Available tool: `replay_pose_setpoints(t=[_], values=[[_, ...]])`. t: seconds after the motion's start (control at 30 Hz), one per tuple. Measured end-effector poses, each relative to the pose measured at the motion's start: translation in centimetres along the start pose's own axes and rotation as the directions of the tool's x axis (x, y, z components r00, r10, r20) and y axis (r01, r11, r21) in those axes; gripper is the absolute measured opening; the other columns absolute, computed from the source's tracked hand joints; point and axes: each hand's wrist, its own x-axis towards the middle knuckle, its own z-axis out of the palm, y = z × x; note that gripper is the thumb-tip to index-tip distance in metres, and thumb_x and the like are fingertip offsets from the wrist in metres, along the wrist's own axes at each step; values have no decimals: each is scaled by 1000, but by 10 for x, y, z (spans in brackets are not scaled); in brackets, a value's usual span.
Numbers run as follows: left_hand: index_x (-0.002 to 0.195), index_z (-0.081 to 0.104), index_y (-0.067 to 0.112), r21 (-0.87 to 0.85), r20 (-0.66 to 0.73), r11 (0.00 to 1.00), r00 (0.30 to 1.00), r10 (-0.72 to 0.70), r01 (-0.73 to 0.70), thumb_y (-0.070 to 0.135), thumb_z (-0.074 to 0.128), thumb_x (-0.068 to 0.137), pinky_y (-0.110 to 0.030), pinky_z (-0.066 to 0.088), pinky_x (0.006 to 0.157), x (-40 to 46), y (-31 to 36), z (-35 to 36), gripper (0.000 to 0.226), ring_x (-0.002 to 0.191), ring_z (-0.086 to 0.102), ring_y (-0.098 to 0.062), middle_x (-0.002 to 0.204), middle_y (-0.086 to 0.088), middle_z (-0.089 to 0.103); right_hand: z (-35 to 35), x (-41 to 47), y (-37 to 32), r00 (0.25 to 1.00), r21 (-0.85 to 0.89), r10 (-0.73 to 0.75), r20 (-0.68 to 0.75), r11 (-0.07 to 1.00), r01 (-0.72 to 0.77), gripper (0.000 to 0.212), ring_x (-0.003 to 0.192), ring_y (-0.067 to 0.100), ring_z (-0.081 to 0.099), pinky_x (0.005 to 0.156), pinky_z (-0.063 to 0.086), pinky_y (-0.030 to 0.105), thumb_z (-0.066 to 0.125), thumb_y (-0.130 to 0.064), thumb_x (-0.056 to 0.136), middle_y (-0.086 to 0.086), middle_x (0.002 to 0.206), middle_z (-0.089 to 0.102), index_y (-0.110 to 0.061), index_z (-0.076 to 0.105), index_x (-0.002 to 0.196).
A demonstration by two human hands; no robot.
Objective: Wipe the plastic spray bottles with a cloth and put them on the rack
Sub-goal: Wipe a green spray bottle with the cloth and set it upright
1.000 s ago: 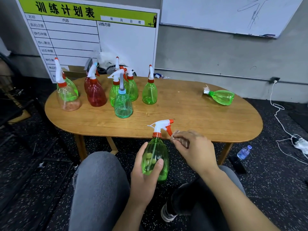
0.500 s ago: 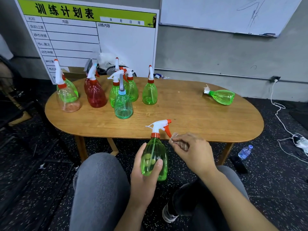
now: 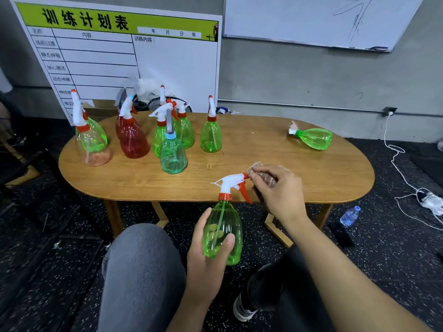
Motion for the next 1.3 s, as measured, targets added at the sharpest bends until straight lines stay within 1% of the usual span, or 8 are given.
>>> replay_pose_setpoints(t=[0.17, 0.37, 0.6, 0.7, 0.87, 1.07, 1.17, 1.3], values=[[153, 46, 34, -6, -10, 1000, 1000, 10, -10, 21, 76, 91, -13, 55, 89, 1, -1, -1, 70, 117, 70, -2, 126, 21, 72, -2, -4, -5, 998, 65, -56, 27, 996, 54, 23, 99, -1, 69, 89, 59, 27, 79, -40, 90, -12, 108, 76, -27, 81, 110], [152, 47, 33, -5, 22, 1000, 1000, 13, -13, 10, 74, 96, -13, 55, 87, 0, -1, -2, 67, 116, 70, -2, 125, 22, 72, -7, 0, 1, 1000, 89, 14, -10, 996, -13, 20, 101, -1, 69, 93, 59, 32, 79, -40, 90, -13, 107, 76, -29, 82, 107], [153, 47, 35, -51, 23, 999, 1000, 4, -3, 27, 74, 88, -16, 56, 90, -1, -3, 0, 71, 118, 70, -3, 127, 22, 72, -8, 2, 1, 998, 71, 58, -8, 996, -57, 18, 102, -2, 69, 95, 59, 33, 81, -34, 91, -13, 108, 77, -26, 82, 106], [151, 47, 37, -77, 3, 997, 1000, 11, -11, 29, 74, 89, -12, 53, 91, 0, 0, -1, 68, 119, 66, 5, 127, 31, 69, -18, -15, -14, 997, 182, 51, 64, 981, -62, 17, 99, -2, 70, 90, 59, 25, 81, -35, 90, -16, 107, 77, -31, 81, 106], [152, 47, 46, -119, -27, 992, 998, -52, 48, 57, 79, 80, -40, 56, 105, 3, -1, -1, 80, 125, 67, -5, 133, 20, 70, -24, -73, -36, 950, 249, -120, 288, 967, 47, 19, 77, 8, 68, 69, 54, 21, 74, -49, 87, -23, 96, 73, -42, 79, 104], [156, 37, 39, -132, 76, 991, 997, -24, 34, 76, 86, 64, -28, 56, 102, 1, 7, -1, 110, 132, 64, -11, 140, 14, 69, -16, -103, -24, 960, 311, -17, 280, 947, -74, 18, 95, 12, 74, 84, 58, 30, 84, -24, 89, -15, 98, 75, -32, 82, 105], [159, 34, 32, -82, 174, 996, 984, 29, -15, 67, 91, 65, -21, 52, 104, 3, 15, -4, 116, 138, 60, -10, 147, 15, 64, -21, -92, -30, 970, 410, 60, 235, 899, -154, 16, 100, 12, 74, 90, 58, 33, 82, -24, 88, -13, 100, 78, -31, 83, 103], [161, 32, 49, 42, 273, 986, 951, 143, -160, 55, 99, 64, -28, 56, 103, 23, 33, -9, 118, 144, 53, -9, 162, 18, 46, -33, -62, -48, 971, 536, 134, 199, 815, -222, 14, 105, 10, 74, 97, 58, 36, 78, -15, 92, -10, 105, 80, -22, 83, 102]])
